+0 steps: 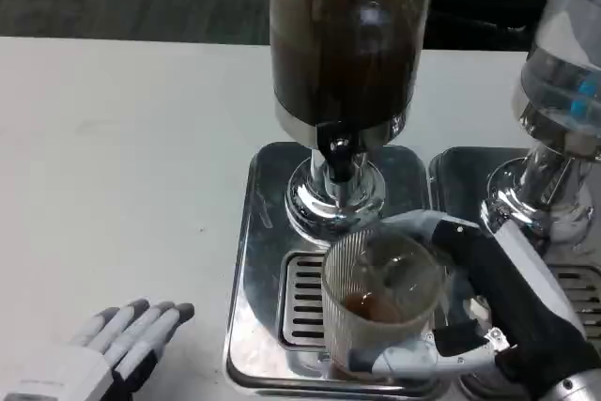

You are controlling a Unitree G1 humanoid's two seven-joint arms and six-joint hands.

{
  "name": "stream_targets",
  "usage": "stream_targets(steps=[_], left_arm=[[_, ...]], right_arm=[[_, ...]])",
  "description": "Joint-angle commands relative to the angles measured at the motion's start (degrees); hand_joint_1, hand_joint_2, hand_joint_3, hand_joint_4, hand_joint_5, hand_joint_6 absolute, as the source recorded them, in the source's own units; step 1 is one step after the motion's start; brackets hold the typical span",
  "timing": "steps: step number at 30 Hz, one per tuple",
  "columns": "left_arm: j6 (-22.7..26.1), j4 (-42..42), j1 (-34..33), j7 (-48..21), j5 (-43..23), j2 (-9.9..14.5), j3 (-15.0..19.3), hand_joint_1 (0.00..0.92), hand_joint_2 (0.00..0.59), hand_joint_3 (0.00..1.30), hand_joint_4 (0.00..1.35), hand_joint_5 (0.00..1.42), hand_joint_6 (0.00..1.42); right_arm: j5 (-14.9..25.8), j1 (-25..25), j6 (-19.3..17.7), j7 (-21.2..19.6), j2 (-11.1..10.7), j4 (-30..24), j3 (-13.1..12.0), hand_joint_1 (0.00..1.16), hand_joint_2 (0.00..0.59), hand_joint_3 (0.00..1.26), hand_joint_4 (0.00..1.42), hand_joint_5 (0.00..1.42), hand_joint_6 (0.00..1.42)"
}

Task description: Grasp the cup under the faucet to collect the drink, then remove the cup.

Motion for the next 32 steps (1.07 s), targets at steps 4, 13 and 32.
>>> stream_targets(steps=[4,13,32], left_arm=[[0.70,-2.98,4.60,3.05,0.39,-0.22,2.08,0.000,0.130,0.00,0.00,0.00,0.00],[1.02,-4.30,7.04,5.23,0.41,-1.70,2.45,0.000,0.133,0.00,0.00,0.00,0.00],[3.34,-5.84,5.74,5.39,0.95,-3.85,1.03,0.000,0.133,0.00,0.00,0.00,0.00]], right_arm=[[2.68,4.70,-3.36,1.26,-1.26,-5.87,-1.76,0.99,0.096,0.83,0.95,1.17,1.42],[-0.17,9.68,-4.80,-0.52,0.72,-10.35,-1.42,0.99,0.097,0.83,0.95,1.17,1.42],[1.77,9.54,-5.35,0.50,1.00,-9.18,-2.78,0.99,0.097,0.84,0.96,1.18,1.42]])
